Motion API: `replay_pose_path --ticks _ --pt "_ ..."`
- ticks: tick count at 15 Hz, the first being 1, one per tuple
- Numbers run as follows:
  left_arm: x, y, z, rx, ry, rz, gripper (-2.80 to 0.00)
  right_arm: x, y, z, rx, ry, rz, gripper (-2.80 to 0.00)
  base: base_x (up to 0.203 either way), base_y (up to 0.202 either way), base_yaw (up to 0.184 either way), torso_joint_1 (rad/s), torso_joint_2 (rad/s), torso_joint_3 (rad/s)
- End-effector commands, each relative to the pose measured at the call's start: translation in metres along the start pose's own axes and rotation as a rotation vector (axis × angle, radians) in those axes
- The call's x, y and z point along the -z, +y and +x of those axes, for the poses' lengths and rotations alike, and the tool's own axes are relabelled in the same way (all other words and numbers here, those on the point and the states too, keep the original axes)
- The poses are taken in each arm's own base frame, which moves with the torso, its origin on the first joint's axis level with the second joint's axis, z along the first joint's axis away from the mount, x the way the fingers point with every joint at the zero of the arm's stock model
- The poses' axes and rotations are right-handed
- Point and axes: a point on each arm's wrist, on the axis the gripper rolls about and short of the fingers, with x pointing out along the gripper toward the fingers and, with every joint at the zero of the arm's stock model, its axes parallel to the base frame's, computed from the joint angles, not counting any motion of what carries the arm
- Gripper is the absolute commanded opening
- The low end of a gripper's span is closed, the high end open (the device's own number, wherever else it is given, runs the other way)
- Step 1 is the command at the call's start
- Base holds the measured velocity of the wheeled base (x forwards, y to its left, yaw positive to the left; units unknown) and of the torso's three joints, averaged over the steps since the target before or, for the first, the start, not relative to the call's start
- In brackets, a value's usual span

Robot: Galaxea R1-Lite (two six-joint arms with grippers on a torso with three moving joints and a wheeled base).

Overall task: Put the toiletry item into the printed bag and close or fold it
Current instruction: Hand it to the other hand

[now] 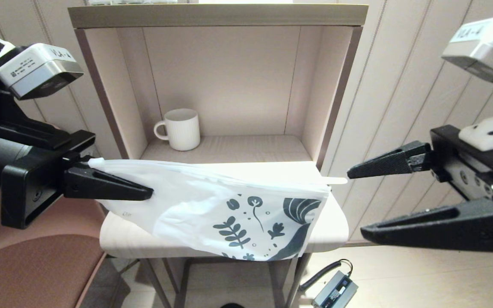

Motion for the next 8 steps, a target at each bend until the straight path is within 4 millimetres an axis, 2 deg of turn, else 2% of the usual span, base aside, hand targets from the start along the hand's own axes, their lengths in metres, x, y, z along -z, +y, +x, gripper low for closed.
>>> replay_pose_path --ticks 1,2,4,5,6,8 --pt "0.001 0.002 0.001 0.005 -0.001 -0.075 -2.8 -0.005 -0.004 -0.014 0.06 -0.095 0.228 0.0 0.0 0.0 0.0 0.0 0.0 0.0" --pt "0.001 0.002 -0.001 -0.004 -0.004 -0.101 -2.8 -0.008 -0.005 -0.018 0.092 -0.154 0.324 0.0 0.0 0.0 0.0 0.0 0.0 0.0" --pt "0.003 0.003 -0.005 -0.018 -0.006 -0.12 -2.8 -0.005 -0.011 -0.019 0.274 -0.237 0.431 0.0 0.0 0.0 0.0 0.0 0.0 0.0" --pt "0.005 0.002 -0.005 -0.021 -0.005 -0.126 -2.8 0.001 -0.012 -0.019 0.332 -0.24 0.458 -0.91 0.0 0.0 0.0 0.0 0.0 0.0" --pt "0.006 0.002 -0.006 -0.025 -0.005 -0.129 -2.8 0.005 -0.009 -0.024 0.36 -0.255 0.471 -2.8 0.0 0.0 0.0 0.0 0.0 0.0" --pt "0.007 0.002 -0.009 -0.037 -0.009 -0.136 -2.8 0.014 -0.011 -0.028 0.4 -0.257 0.523 -2.8 0.0 0.0 0.0 0.0 0.0 0.0"
